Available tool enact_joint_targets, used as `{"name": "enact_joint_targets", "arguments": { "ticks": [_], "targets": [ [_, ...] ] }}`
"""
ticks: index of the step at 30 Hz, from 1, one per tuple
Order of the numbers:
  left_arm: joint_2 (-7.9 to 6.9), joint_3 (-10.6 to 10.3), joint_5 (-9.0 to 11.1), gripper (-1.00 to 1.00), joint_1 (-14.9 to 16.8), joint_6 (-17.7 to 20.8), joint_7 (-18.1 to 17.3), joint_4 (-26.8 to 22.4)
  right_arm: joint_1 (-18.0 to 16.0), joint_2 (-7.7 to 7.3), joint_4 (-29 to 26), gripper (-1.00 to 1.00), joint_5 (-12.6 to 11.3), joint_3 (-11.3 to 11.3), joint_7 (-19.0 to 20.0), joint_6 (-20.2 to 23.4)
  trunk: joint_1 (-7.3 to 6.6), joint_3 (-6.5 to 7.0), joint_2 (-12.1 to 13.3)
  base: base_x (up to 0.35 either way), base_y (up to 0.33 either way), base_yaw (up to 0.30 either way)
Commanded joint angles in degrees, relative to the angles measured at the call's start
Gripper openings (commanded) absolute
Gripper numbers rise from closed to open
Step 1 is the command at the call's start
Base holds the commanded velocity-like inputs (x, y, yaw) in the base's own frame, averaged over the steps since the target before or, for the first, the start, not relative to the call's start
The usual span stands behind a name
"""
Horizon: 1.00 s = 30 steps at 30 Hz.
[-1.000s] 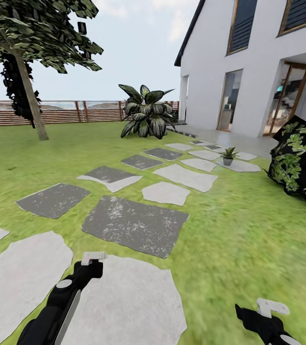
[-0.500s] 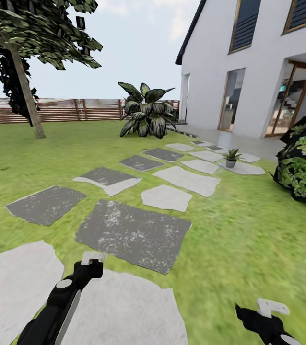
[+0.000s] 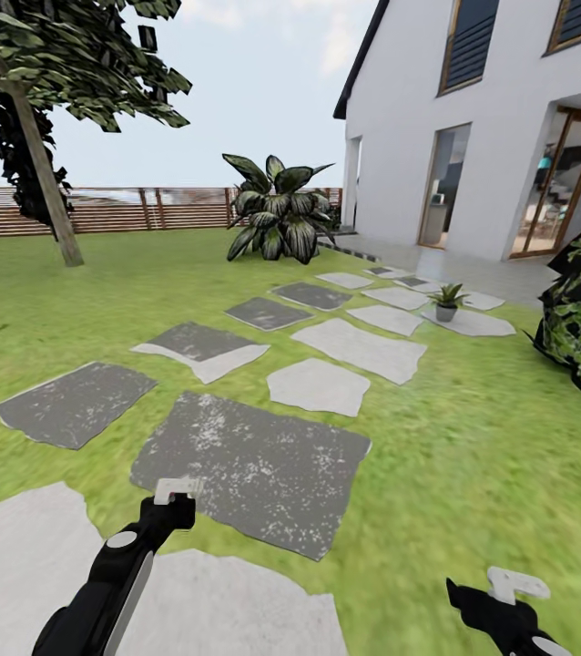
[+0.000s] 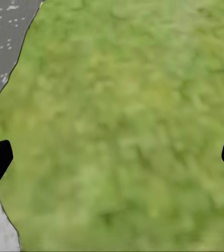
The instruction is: Pick up the pesticide atomizer in the garden and spray insectifuge to fully cover both potted plants in the garden.
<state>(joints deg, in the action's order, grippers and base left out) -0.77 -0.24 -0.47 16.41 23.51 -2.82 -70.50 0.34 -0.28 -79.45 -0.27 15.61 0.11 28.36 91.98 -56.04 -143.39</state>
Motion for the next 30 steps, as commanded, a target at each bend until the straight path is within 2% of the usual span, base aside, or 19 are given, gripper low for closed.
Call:
{"name": "enact_joint_targets", "arguments": {
  "ticks": [1,17,30],
  "targets": [
    [-0.02,0.0,-0.1,-1.00,0.0,0.3,-0.2,-0.1,0.0,0.00,-0.1,1.00,0.0,0.0,0.0,0.3,0.03,-0.05,0.0,0.336,0.000,0.000],
    [-0.02,0.0,-0.1,-1.00,0.0,0.3,-0.2,-0.1,0.0,0.02,-0.3,1.00,-0.1,0.0,-0.2,0.4,0.03,-0.05,0.0,0.336,0.000,-0.006],
    [-0.02,0.0,-0.1,-1.00,0.0,0.3,-0.2,-0.1,0.0,0.09,-0.3,1.00,-0.2,0.0,-0.2,0.4,0.03,-0.05,0.0,0.336,0.000,-0.189]
  ]
}}
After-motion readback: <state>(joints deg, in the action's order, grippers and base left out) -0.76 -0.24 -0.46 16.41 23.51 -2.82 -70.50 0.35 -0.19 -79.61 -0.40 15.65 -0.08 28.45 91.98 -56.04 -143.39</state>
